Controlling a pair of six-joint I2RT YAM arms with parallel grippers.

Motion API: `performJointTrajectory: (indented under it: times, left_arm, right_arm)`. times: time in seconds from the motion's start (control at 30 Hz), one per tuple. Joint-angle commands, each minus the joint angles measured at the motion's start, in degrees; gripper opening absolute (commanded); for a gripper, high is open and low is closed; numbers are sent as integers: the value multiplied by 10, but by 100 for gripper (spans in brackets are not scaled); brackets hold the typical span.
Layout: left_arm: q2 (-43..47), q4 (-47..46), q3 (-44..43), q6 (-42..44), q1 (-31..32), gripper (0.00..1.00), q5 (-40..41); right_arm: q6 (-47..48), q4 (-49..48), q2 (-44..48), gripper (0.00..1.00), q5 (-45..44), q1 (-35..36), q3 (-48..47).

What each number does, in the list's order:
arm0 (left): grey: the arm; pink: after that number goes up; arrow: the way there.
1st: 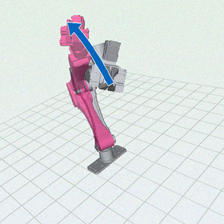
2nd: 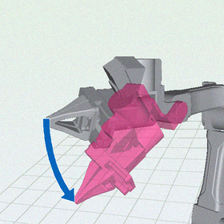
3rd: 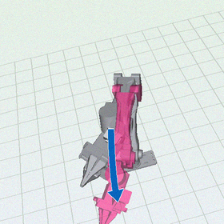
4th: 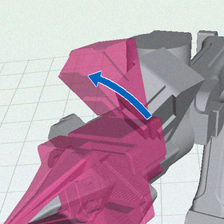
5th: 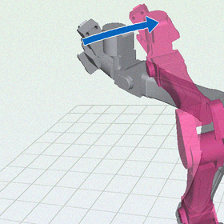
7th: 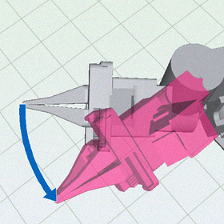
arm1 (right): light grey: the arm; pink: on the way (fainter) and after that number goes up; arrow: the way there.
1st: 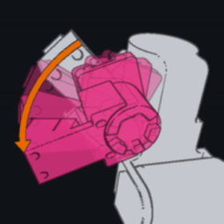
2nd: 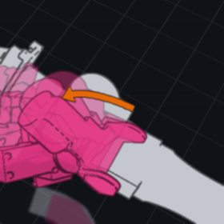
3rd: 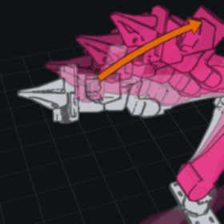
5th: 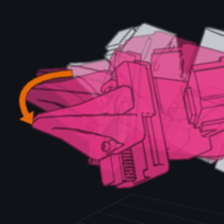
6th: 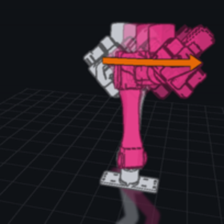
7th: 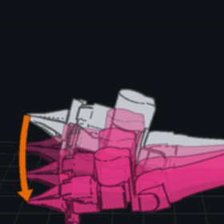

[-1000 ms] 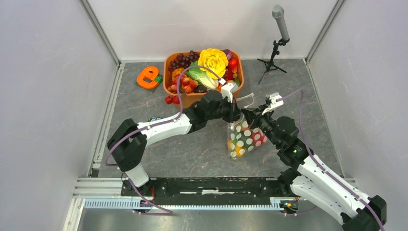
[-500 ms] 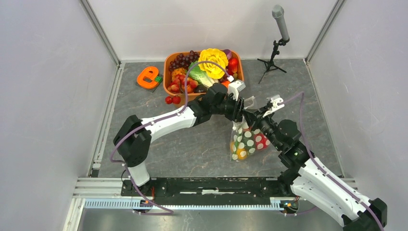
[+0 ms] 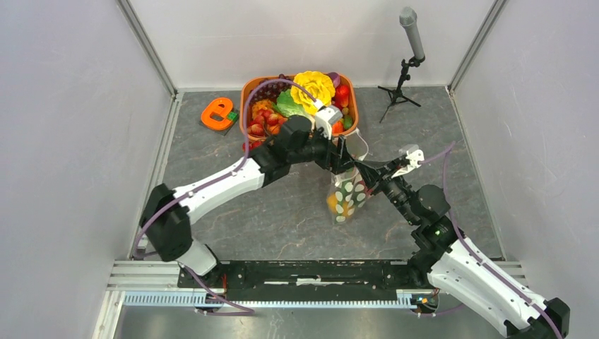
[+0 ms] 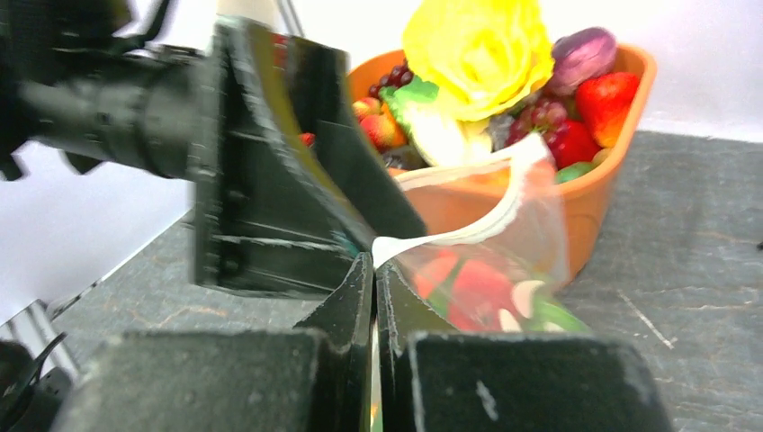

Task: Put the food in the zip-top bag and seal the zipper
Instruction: Place the fake vegetable in the zipper food storage bag, then pick up the fake fruit from the bin.

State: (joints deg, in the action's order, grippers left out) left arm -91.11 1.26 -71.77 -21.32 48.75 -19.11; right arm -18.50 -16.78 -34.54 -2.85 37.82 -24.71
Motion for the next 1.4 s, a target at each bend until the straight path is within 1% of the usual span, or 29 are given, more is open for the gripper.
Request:
performJointTrajectory:
  times: [0.0, 0.1, 0.27, 0.47, 0.57, 0.7, 0.8, 0.9, 0.93, 1.0, 1.1, 1.17, 1.27, 1.37]
  left_arm:
    - [91, 8, 5, 41, 13, 82, -40]
    - [124, 23, 25, 52, 10, 83, -9]
    - [170, 9, 60, 56, 4, 83, 22]
    - [170, 40, 66, 49, -11, 80, 152]
    - [169, 36, 78, 32, -29, 80, 181]
    - [164, 29, 90, 2, -67, 82, 187]
    - [165, 3, 97, -3, -103, 84, 170]
    - [159, -8, 80, -3, -139, 87, 146]
    - [156, -9, 75, 4, -147, 89, 142]
    - [145, -10, 53, 13, -164, 90, 139]
    - [130, -6, 31, 14, -184, 90, 154]
    - [124, 1, 18, 12, -196, 90, 146]
    - [120, 0, 13, 13, -208, 90, 155]
    - [122, -9, 18, 16, -214, 90, 131]
  right_arm:
    - [25, -45, -6, 1, -57, -9, 18]
    - [13, -50, -11, 1, -72, -9, 25]
    - [-1, -65, -35, 0, -70, -10, 35]
    - [10, -84, -32, 0, -64, -9, 41]
    - [16, -80, -29, 0, -52, -9, 33]
    - [17, -56, -32, 0, -55, -9, 7]
    - [15, -33, -24, 0, -95, -9, -6]
    - [22, -30, -13, 0, -107, -9, -11]
    - [24, -26, -10, 0, -110, -9, -15]
    - [33, -16, -7, 1, -113, -9, -25]
    - [48, 8, -8, 0, -117, -9, -44]
    - [50, 23, -6, 1, -129, -9, -51]
    - [55, 36, -5, 1, -138, -9, -53]
    - [44, 48, -8, 1, -160, -9, -48]
